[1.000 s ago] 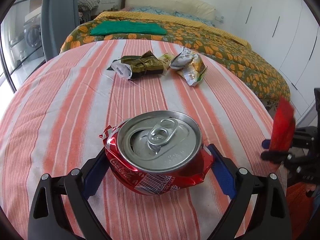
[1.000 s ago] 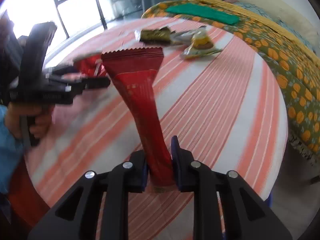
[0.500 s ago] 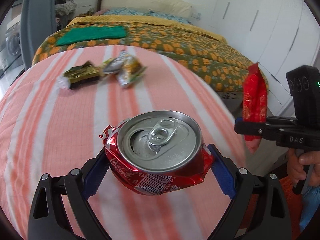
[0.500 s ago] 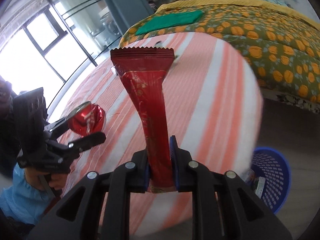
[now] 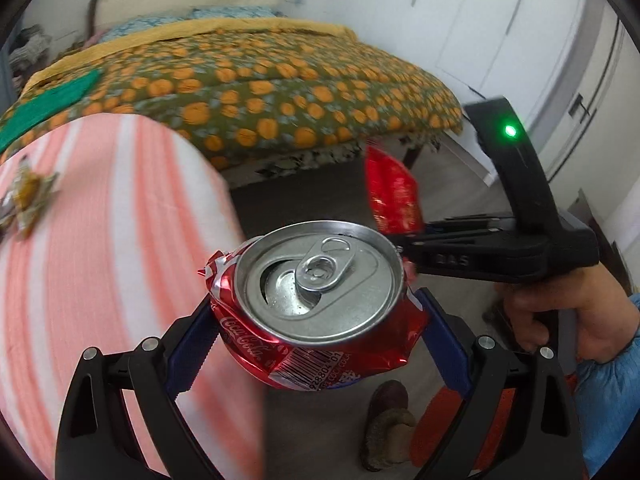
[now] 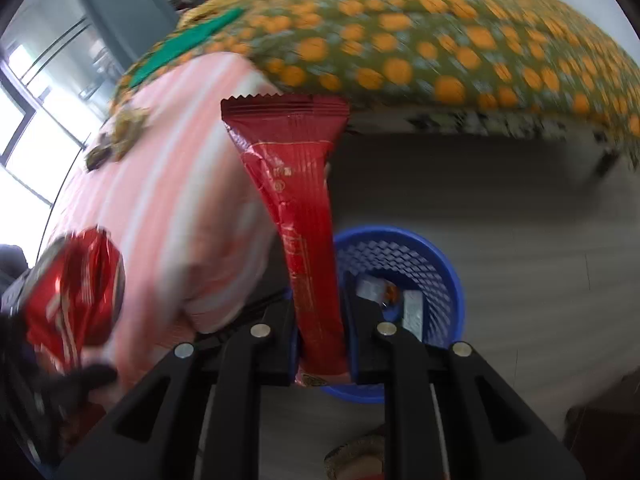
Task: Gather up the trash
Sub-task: 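Carry both items over the blue wastebasket and open both tools to drop them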
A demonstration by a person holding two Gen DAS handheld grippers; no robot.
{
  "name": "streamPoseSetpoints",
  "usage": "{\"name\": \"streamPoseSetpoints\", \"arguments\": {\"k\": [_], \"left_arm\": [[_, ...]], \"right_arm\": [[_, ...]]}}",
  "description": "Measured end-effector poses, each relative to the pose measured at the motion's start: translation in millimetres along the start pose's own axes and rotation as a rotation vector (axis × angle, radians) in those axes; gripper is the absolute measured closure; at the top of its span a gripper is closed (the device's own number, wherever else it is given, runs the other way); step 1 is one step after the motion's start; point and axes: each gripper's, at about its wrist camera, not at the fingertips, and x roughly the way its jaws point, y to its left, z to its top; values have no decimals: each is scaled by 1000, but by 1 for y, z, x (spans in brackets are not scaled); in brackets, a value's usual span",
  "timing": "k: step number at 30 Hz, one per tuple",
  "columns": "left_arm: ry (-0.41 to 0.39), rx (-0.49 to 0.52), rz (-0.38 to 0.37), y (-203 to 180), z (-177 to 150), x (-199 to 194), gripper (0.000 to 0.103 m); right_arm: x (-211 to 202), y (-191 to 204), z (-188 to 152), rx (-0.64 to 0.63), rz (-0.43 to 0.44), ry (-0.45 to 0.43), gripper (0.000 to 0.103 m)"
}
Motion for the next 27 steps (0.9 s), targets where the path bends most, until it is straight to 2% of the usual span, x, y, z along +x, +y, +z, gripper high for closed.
{"name": "streamPoseSetpoints", "arguments": {"k": [5, 10, 12, 15, 16, 17, 18, 20, 22, 25, 27], "left_arm": [[53, 35, 6, -28, 2, 50, 11], [87, 31, 30, -29, 2, 85, 11], [75, 62, 76, -33, 2, 95, 10], [59, 107, 97, -38, 4, 104, 10], [57, 116, 102, -39, 5, 108, 10], [56, 127, 117, -40, 6, 112, 9], [55, 135, 127, -42, 7, 115, 7], [50, 154, 147, -45, 8, 122, 5], [50, 179, 176, -48, 12, 130, 5], [62, 186, 159, -50, 15, 135, 5], [41, 170, 155, -49, 18, 128, 5]], "right_arm": [[14, -33, 2, 26, -10, 25, 86], [23, -48, 0, 41, 3, 42, 86], [29, -51, 3, 43, 3, 46, 86], [39, -57, 6, 46, 10, 56, 85], [41, -58, 7, 51, 5, 57, 80], [44, -62, 8, 64, 0, 56, 71], [45, -64, 8, 74, 2, 58, 61], [45, -72, 10, 102, 6, 49, 32], [38, -80, 13, 137, 11, 14, 32], [19, -91, 17, 175, 4, -46, 30], [6, -96, 18, 194, -7, -88, 29]]}}
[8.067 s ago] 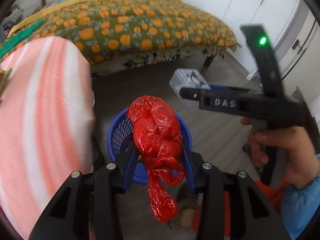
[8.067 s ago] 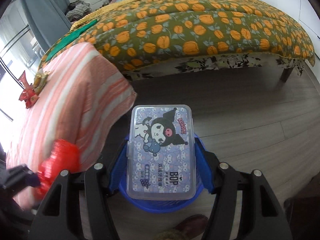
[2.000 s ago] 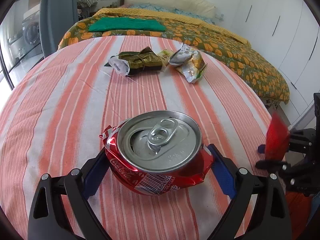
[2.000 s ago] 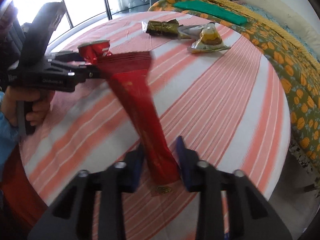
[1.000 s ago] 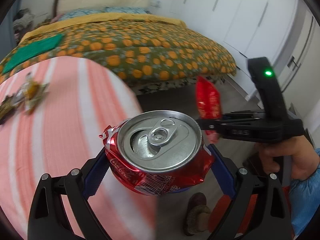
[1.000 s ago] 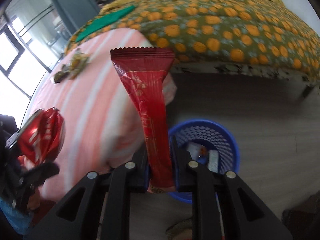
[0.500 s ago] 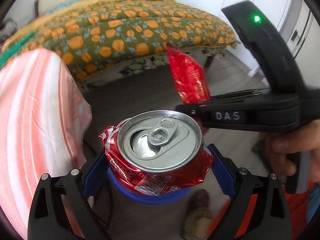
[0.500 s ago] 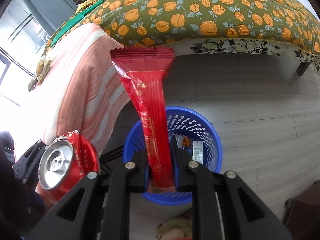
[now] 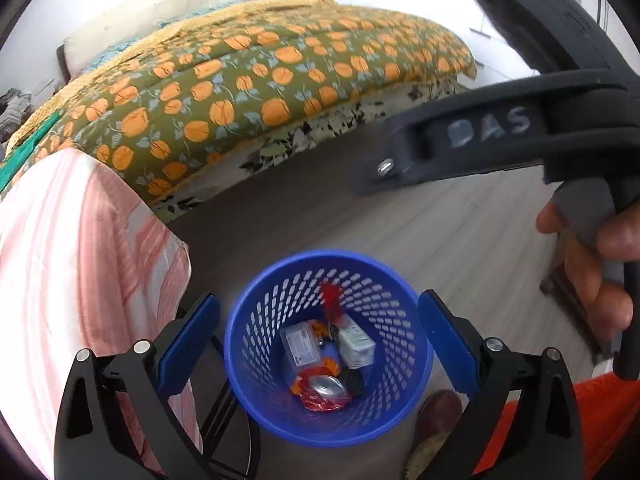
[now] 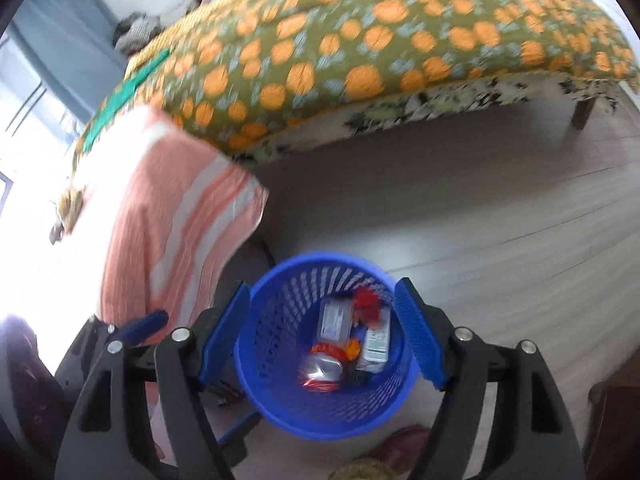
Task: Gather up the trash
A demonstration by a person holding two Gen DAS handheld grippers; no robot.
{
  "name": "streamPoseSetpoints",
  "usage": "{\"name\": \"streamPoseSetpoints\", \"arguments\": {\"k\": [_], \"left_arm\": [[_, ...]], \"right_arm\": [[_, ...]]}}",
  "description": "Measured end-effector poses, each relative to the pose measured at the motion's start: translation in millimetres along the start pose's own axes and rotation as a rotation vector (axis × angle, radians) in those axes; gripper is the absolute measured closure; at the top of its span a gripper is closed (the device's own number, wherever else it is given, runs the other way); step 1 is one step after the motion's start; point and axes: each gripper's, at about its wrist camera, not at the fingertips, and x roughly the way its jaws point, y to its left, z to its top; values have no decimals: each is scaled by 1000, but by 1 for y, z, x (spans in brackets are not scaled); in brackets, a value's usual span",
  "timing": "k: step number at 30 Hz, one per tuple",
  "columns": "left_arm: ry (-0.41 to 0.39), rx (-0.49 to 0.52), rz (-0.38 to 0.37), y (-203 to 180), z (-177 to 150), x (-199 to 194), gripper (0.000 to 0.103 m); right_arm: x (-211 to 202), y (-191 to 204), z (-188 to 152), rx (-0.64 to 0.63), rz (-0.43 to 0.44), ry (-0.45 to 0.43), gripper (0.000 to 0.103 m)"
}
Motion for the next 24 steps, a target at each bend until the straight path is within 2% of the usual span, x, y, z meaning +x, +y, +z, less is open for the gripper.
{"name": "streamPoseSetpoints", "arguments": {"k": [4, 8, 13, 15, 19, 22, 24], "left_arm": [[-59, -63, -32, 12, 5, -30, 5], [-116, -105, -61, 26, 0, -76, 5], [-129, -140, -49, 70, -37, -128, 5], [-97, -167, 2, 100, -62, -140, 5], [-39, -265, 158, 182, -114, -160, 5], [-2, -362, 246, 238, -139, -166, 5], [26, -414, 319, 279, -153, -169, 6]], "right_arm": [[-26, -8, 3, 35, -25, -85, 17], [-46, -7, 3, 44, -57, -160, 15], [-65, 35, -11, -73, -81, -253, 15], [-66, 69, -25, -168, -71, -268, 14], [-52, 152, -59, -376, -23, -244, 11], [-27, 228, -85, -497, 35, -159, 5], [-7, 270, -93, -549, 45, -108, 5]]}}
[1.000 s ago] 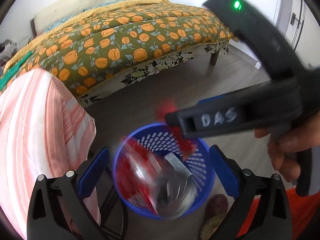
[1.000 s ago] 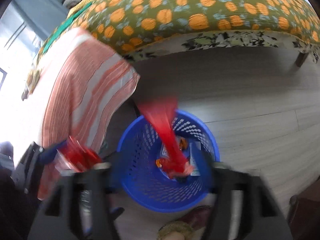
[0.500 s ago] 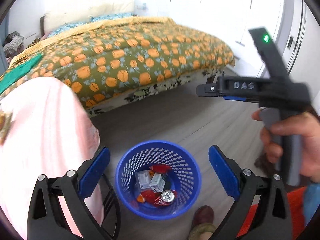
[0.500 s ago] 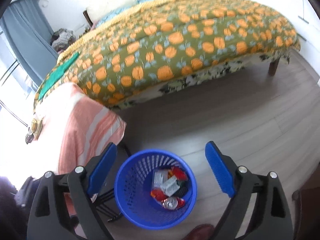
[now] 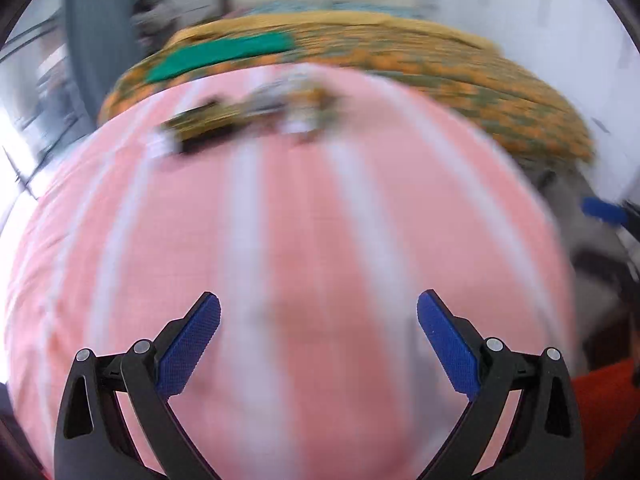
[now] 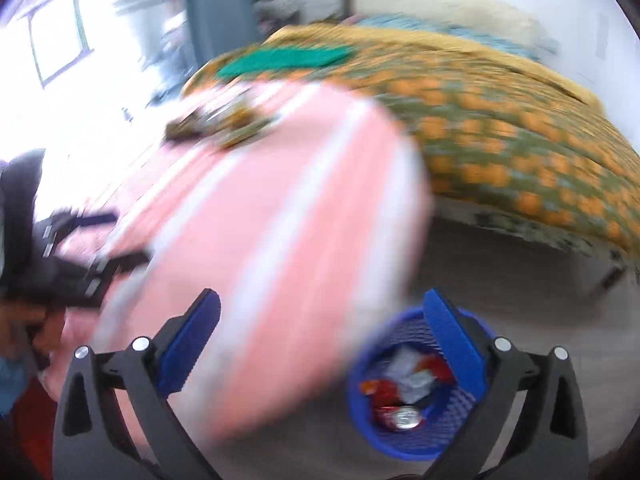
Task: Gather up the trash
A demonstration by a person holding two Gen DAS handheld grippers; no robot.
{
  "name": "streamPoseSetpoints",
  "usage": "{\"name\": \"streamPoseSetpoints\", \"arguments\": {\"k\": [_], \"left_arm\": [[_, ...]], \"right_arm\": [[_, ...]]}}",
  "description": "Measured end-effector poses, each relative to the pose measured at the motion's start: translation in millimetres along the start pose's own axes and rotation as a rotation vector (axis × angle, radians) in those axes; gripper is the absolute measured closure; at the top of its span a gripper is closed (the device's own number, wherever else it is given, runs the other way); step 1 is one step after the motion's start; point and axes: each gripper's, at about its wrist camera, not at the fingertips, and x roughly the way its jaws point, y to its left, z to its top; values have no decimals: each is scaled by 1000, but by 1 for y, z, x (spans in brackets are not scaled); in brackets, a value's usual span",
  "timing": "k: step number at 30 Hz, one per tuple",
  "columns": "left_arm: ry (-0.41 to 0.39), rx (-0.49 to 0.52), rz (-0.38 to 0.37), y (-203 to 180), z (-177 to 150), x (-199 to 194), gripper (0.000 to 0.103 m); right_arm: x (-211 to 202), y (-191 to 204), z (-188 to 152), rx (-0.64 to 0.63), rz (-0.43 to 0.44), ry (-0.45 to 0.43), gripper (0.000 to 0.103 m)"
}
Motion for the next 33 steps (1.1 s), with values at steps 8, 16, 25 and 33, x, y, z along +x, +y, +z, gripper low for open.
{"name": "streamPoseSetpoints", "arguments": {"k": [8, 16, 25, 33], "left_arm": [[19, -164, 60, 90, 21, 24, 5], [29, -146, 81, 92, 20, 27, 4], [29, -145, 83, 92, 21, 29, 4], [29, -145, 82, 92, 20, 28, 4]], "right_arm": [[115, 65, 79, 33, -45, 80, 5], [141, 65, 106, 43, -90, 70, 4], [140, 66, 106, 42, -92, 70, 4], [140, 66, 106, 41, -92, 69, 4]]}}
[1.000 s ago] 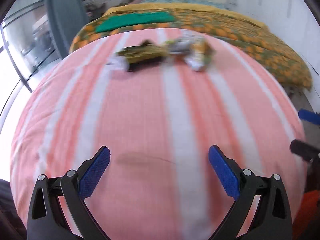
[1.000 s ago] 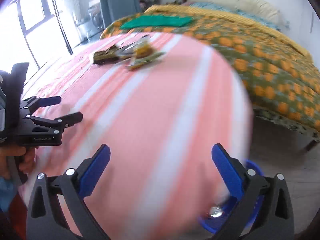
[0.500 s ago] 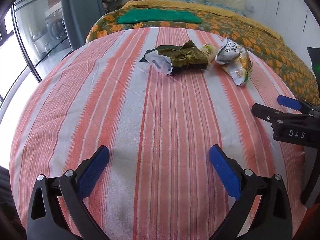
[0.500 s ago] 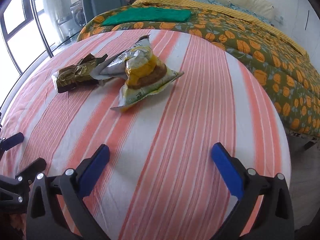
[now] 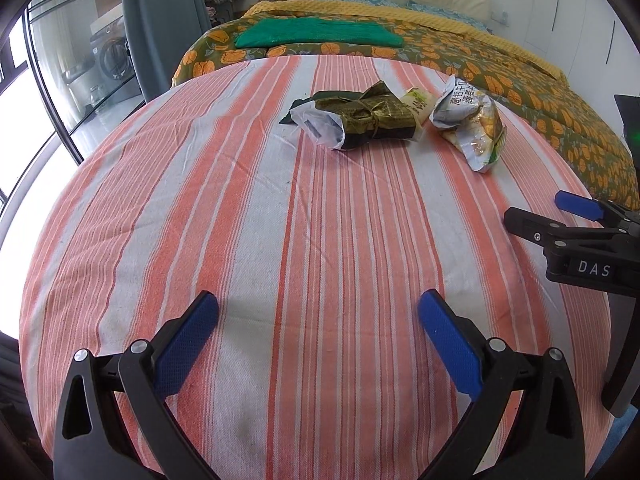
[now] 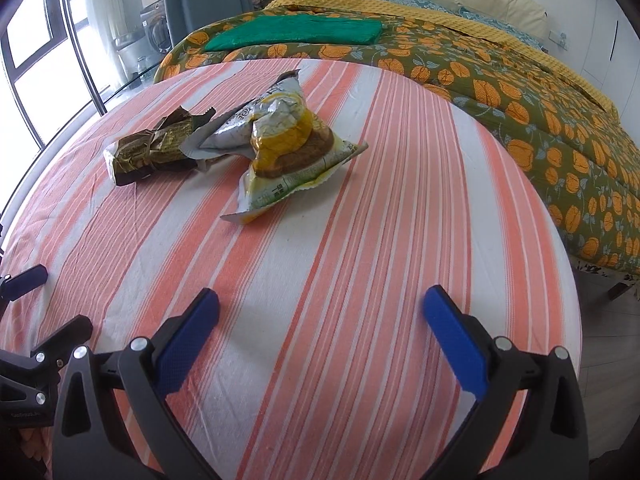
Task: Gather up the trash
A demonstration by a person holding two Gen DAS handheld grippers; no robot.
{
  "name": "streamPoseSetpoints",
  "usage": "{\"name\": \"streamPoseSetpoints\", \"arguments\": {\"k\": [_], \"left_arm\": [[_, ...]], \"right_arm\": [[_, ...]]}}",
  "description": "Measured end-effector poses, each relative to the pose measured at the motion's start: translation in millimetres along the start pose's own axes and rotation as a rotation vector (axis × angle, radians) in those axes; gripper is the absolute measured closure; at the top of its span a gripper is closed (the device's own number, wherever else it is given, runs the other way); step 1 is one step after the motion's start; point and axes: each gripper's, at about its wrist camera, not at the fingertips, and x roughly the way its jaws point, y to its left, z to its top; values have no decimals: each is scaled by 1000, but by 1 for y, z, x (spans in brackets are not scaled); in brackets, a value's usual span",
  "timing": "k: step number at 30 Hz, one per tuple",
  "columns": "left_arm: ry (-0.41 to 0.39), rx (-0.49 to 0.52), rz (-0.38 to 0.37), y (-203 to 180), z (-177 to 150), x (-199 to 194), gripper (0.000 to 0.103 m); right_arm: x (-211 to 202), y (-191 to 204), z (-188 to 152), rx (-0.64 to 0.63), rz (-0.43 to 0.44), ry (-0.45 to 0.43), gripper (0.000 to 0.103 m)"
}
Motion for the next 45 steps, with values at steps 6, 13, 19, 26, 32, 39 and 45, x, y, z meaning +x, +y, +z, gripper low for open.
{"name": "streamPoseSetpoints", "arguments": {"k": [6, 13, 19, 26, 32, 39, 45], "left_arm": [[0, -1, -2, 1, 0, -1, 4], [0, 0, -1, 1, 0, -1, 4], [0, 1, 1, 1, 0, -1, 4], [0, 1, 2, 2, 0, -1, 4], [0, 1, 1, 2, 0, -1, 4], [0, 1, 1, 2, 0, -1, 4], [0, 1, 1, 2, 0, -1, 4]], "right_arm": [[0, 0, 0, 0, 0, 0, 4], [1, 0, 0, 0, 0, -1, 4], [1, 0, 1, 0, 0, 0, 4], [1, 0, 0, 0, 0, -1, 4], [1, 0, 0, 0, 0, -1, 4], [2, 0, 1, 5, 3, -1, 4], [-9, -5, 5, -72, 34, -27, 5]]}}
